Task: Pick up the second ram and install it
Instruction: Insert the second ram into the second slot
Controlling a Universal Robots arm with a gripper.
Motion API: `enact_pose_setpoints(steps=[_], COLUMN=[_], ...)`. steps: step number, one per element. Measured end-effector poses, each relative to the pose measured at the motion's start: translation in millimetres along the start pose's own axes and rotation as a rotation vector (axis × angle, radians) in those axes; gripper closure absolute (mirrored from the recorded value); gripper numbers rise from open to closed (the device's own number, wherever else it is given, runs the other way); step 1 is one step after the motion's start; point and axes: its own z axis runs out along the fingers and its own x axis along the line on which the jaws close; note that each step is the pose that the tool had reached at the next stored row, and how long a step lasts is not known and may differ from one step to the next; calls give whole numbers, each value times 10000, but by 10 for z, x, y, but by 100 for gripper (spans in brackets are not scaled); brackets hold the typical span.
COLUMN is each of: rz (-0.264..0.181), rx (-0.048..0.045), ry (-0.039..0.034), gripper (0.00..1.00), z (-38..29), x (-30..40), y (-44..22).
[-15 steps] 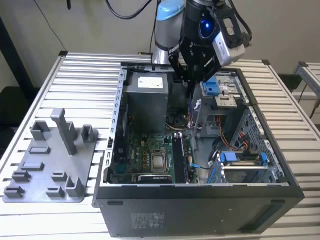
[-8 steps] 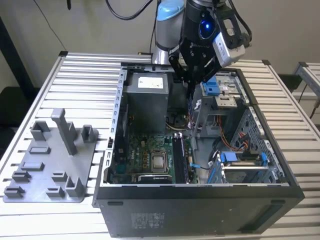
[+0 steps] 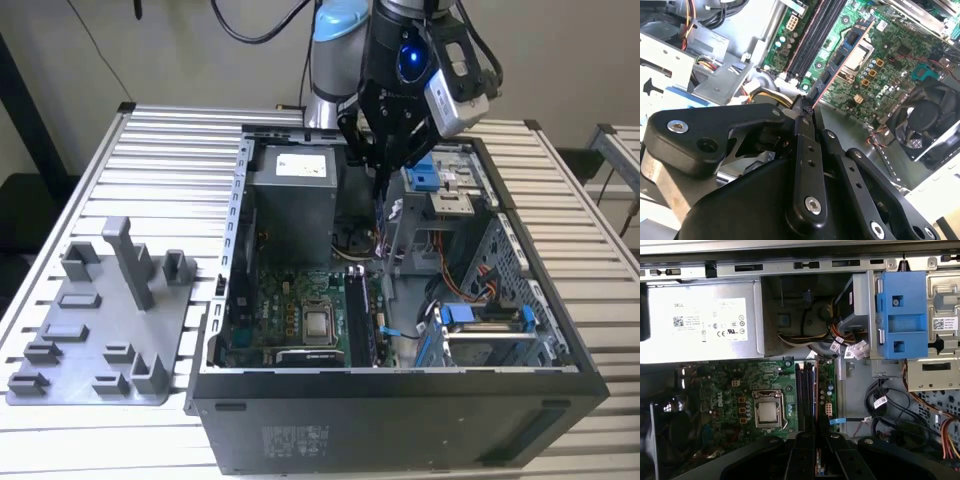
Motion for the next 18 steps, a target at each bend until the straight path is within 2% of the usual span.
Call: enact_pose_setpoints(steps=[2, 5, 7, 8, 9, 11, 18], rz=[1, -2, -9, -13, -18, -48, -285], rx=[7, 4, 11, 43, 119, 139, 139], ry=[-20, -100, -115, -119, -136, -172, -148], gripper=[86, 86, 86, 86, 86, 86, 86], z=[11, 52, 86, 99, 105, 120, 189], x=[2, 3, 3, 4, 5, 4, 6], y=[0, -1, -2, -1, 0, -1, -11])
